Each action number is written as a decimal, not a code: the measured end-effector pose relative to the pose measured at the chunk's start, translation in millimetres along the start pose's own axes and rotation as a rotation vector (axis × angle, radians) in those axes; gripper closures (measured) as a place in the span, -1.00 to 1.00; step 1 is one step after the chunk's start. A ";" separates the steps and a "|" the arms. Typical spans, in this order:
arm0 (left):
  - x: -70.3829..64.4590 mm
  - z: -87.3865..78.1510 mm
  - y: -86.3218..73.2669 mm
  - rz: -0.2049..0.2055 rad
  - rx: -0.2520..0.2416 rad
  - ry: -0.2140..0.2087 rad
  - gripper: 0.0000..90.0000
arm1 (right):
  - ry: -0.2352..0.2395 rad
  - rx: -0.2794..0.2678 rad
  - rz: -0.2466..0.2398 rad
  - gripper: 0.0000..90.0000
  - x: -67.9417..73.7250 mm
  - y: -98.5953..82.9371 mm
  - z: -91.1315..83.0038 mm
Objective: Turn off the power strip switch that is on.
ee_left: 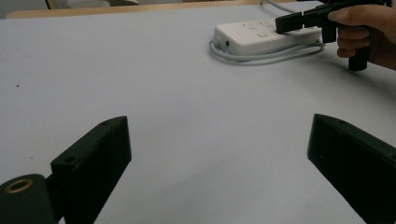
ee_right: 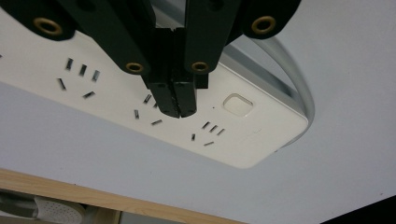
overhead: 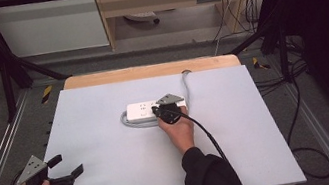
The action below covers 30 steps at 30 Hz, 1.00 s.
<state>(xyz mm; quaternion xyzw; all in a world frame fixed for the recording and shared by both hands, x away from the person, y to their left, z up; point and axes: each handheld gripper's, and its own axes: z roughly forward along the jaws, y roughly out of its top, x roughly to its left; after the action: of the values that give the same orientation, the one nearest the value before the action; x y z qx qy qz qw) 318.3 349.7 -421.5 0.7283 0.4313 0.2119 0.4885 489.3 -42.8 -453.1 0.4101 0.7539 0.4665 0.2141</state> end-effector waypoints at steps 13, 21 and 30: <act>0.7 -0.2 -0.1 -0.002 0.001 0.002 -0.86 | 0.000 0.001 0.010 1.00 0.1 0.5 -0.8; 1.3 -0.3 -0.2 -0.001 0.000 0.001 -0.86 | 0.004 -0.001 0.022 1.00 -0.5 0.6 -0.8; 1.1 -0.5 -0.2 -0.002 0.000 0.003 -0.86 | 0.005 0.004 0.027 1.00 -0.5 1.2 -1.0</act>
<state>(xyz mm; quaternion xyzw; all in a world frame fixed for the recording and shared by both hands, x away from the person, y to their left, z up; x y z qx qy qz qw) 318.5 350.9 -421.6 0.7275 0.4327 0.2123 0.4882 489.4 -43.4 -451.6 0.4195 0.7498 0.4688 0.2049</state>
